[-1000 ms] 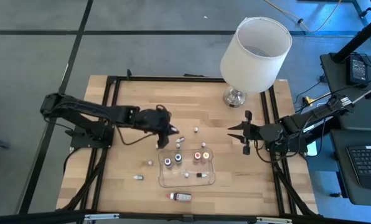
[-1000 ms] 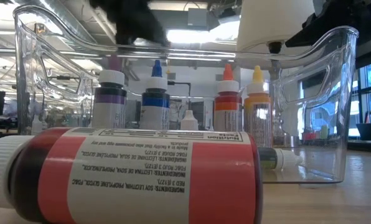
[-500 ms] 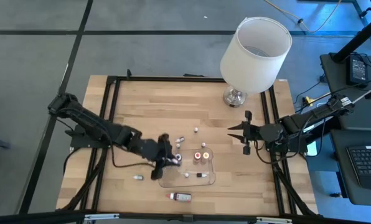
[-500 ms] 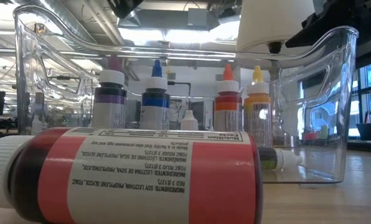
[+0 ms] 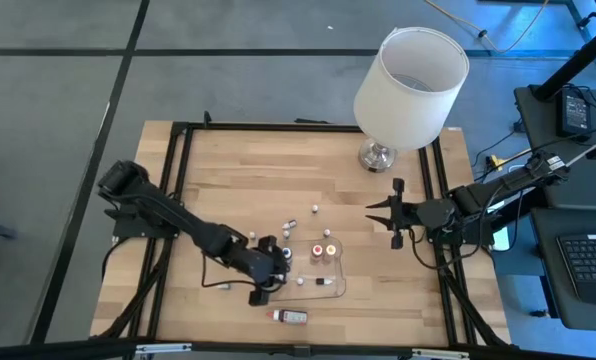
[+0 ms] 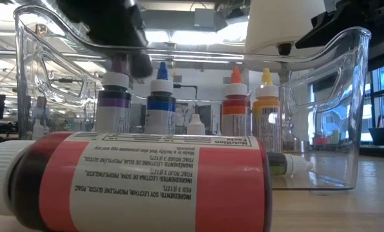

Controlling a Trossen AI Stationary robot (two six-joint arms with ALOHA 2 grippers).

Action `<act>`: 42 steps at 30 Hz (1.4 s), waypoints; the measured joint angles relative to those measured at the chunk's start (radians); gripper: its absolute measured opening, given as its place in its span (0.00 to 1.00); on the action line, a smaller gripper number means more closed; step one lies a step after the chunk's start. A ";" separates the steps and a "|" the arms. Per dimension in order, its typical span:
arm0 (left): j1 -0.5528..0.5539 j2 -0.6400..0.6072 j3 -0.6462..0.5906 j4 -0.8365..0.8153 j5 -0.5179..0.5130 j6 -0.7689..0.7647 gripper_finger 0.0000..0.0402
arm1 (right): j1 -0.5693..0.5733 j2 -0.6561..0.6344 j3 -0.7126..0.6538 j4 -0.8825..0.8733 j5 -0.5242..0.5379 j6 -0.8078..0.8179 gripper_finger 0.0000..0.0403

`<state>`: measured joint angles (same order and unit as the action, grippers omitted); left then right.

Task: Pick & Place food coloring
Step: Put the small pink food coloring bottle into the container

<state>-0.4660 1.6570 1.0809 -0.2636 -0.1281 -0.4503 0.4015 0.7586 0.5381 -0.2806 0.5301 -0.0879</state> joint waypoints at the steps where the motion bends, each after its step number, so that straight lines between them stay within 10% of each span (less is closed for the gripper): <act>1: 0.000 0.010 0.000 0.002 0.000 0.000 0.18 | 0.000 0.000 0.000 0.000 0.000 0.000 0.26; 42: 0.000 0.062 -0.001 -0.001 0.051 -0.026 0.24 | 0.000 0.000 0.000 0.000 0.000 0.000 0.26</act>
<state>-0.4660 1.7195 1.0801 -0.2642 -0.0769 -0.4767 0.4015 0.7586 0.5381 -0.2806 0.5301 -0.0879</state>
